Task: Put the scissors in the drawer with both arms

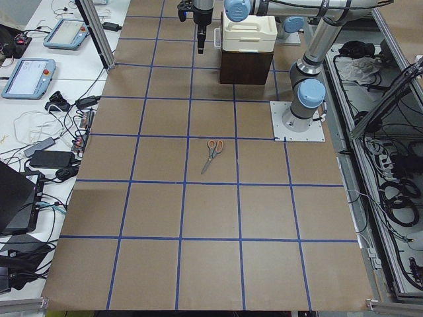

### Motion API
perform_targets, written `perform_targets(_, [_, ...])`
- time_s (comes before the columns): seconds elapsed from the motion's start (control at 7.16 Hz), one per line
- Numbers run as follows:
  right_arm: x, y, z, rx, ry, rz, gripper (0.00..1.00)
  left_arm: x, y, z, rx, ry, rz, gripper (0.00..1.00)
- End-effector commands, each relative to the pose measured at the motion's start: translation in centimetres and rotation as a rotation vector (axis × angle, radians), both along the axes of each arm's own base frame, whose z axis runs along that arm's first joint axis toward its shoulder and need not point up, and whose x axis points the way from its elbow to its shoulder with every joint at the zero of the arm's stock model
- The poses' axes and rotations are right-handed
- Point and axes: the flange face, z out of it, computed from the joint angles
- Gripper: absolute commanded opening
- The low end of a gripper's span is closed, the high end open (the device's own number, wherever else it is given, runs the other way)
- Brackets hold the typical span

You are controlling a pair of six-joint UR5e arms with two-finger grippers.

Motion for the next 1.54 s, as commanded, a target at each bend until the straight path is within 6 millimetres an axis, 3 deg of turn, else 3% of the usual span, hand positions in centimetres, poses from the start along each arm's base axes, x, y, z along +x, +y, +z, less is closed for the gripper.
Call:
perform_targets(0.0, [0.0,-0.1,-0.3,0.003,0.002,0.003,1.0,0.0,-0.1,-0.1,0.003,-0.004,0.003,1.0])
perform_targets(0.14, [0.1,-0.2,-0.6,0.006,0.001,0.007,1.0,0.3,-0.1,-0.1,0.002,-0.008,-0.006,1.0])
perform_targets(0.42, [0.0,-0.3,-0.6,0.001,0.003,0.013,1.0,2.6,-1.4,-0.7,0.012,-0.012,-0.097,0.98])
perform_targets(0.7, [0.6,-0.8,-1.5,0.025,-0.007,0.032,1.0,9.5,-3.1,-2.3,0.048,-0.024,-0.364,0.97])
perform_targets(0.84, [1.8,-1.7,-2.4,0.044,-0.063,0.056,1.0,12.3,-3.2,-3.5,0.082,-0.031,-0.509,0.98])
perform_targets(0.98, [3.1,-3.2,-2.5,-0.041,-0.153,0.207,1.0,15.1,-2.4,-6.1,0.13,-0.009,-0.644,0.98])
perform_targets(1.12, [3.5,-4.1,-3.8,-0.038,-0.161,0.329,1.0,18.8,-1.3,-8.0,0.2,-0.026,-0.768,0.97])
perform_targets(1.4, [6.9,-3.9,-6.6,0.008,-0.145,0.561,1.0,24.4,0.6,-11.2,0.302,0.008,-1.109,0.96])
